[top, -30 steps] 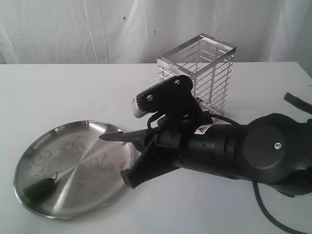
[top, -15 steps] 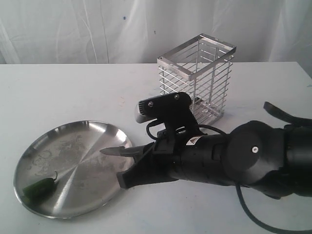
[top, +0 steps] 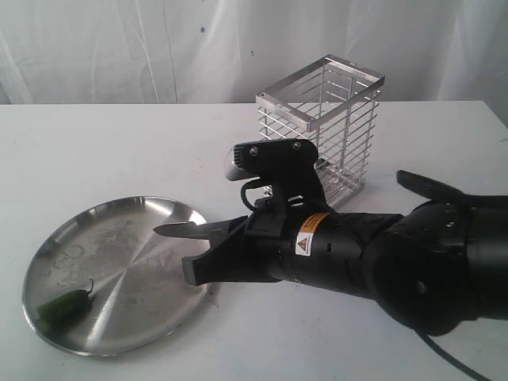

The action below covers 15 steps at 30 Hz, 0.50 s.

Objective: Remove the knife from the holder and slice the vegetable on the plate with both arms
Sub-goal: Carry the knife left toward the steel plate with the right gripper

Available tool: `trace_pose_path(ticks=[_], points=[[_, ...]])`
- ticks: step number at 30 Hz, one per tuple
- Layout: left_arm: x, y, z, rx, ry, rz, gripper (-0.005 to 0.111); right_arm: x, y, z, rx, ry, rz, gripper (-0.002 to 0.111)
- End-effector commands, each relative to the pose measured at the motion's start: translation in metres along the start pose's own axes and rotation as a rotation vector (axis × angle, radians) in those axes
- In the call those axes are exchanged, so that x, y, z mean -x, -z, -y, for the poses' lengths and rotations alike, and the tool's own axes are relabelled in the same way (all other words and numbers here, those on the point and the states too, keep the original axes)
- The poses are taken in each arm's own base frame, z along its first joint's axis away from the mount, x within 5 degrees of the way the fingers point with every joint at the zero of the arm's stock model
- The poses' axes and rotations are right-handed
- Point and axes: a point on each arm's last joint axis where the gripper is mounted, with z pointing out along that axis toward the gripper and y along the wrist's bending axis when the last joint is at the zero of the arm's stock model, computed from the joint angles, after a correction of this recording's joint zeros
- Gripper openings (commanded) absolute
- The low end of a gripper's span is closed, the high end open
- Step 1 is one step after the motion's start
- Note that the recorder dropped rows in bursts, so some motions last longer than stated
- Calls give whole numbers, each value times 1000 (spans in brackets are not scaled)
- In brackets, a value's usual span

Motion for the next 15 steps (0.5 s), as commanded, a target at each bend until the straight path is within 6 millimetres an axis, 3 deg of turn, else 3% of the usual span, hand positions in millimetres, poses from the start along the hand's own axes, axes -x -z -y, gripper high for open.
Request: trace_pose_path(ticks=[1,3,5,15], points=[[-1,0,1,-6,9,1,0,5,1,-3,27,81,36,0],[-1,0,1,-6,9,1,0,7,3,-11,107,99,59,0],[-1,0,1,-6,9,1,0,9,2,-20,241,-14,73,0],[-1,0,1,-6,9,1,0,0,-13,-7,264,-401,41,0]])
